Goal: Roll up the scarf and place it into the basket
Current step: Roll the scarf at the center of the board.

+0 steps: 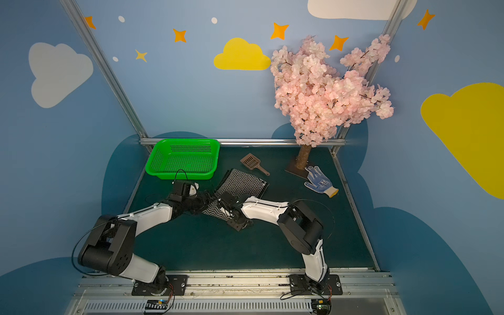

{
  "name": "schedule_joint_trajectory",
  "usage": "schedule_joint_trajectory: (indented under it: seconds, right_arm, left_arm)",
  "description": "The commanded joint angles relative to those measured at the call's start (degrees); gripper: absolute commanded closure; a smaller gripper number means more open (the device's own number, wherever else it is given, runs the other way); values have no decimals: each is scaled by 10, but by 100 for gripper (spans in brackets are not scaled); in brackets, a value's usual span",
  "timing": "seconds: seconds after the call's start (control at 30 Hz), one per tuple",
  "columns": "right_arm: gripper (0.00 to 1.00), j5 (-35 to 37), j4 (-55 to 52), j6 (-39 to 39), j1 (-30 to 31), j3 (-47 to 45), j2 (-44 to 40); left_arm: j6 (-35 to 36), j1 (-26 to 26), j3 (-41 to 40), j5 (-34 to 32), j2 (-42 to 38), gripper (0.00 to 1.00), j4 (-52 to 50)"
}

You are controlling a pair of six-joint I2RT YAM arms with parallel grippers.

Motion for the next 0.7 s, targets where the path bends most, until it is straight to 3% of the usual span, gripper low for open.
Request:
schedule_joint_trajectory:
  seconds: [0.0, 0.17, 0.33, 0.5, 0.67]
  right_arm:
    - [89, -205, -25, 19, -22, 9, -38]
    - [87, -358, -40, 44, -79, 33, -63]
    - [86, -489, 33, 106, -148, -15, -81]
    - [85, -540, 103, 153, -188, -79, -76]
    - [84, -544, 166, 181, -203, -124, -51]
  left_arm:
    - [9, 13, -5, -23, -50, 15, -58]
    - [26, 14, -2, -67, -136, 8, -104]
    - [45, 16, -19, -105, -214, 4, -114]
    - [53, 14, -38, -91, -245, 2, -86]
    - [54, 6, -41, -46, -217, 2, -35]
